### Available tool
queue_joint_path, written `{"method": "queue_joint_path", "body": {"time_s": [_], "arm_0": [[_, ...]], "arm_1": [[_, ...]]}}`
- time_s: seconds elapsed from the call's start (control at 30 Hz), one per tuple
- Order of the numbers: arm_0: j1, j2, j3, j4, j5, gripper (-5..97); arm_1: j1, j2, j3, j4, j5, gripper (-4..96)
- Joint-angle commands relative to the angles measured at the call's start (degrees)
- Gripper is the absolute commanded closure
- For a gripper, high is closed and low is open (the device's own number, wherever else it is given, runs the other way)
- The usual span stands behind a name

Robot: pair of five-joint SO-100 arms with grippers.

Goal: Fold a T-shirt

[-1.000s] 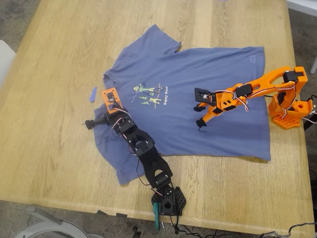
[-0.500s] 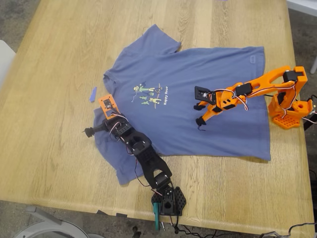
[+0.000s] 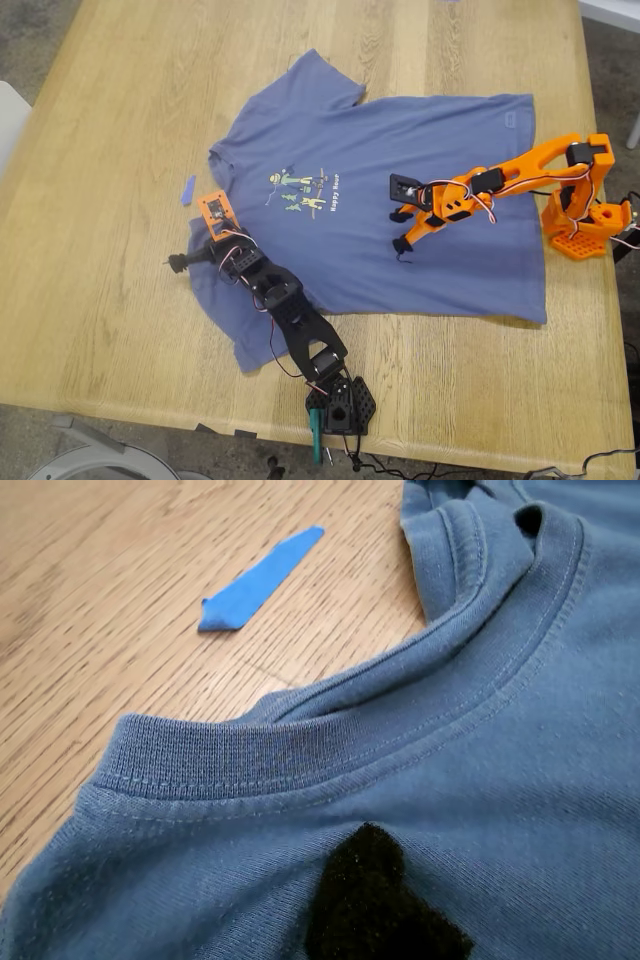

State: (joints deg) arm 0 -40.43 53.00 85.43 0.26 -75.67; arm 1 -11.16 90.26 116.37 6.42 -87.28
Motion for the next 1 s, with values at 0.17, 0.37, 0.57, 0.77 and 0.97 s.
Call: {"method": "queue_joint_path", "body": {"time_s": [0.17,0.37,0.57,0.77,0.97], "arm_0": [[-2.99,-2.55,-2.72,0.35,-2.46,14],[-3.16,-2.64,-2.81,2.81,-5.27,21],[-3.69,-3.60,-3.16,4.04,-6.59,35],[-4.04,-4.31,-3.96,8.09,-9.67,50],[-5.19,-4.48,-4.66,10.81,-10.90,60]], "arm_1": [[-0.53,-2.02,-5.80,-1.32,0.62,59.5],[-0.26,-3.34,-6.59,-2.29,0.79,59.5],[-0.09,-3.69,-6.33,-3.43,1.14,59.8],[0.26,-3.60,-5.54,-4.57,1.41,60.0],[0.53,-3.25,-4.75,-5.19,1.58,60.0]]}}
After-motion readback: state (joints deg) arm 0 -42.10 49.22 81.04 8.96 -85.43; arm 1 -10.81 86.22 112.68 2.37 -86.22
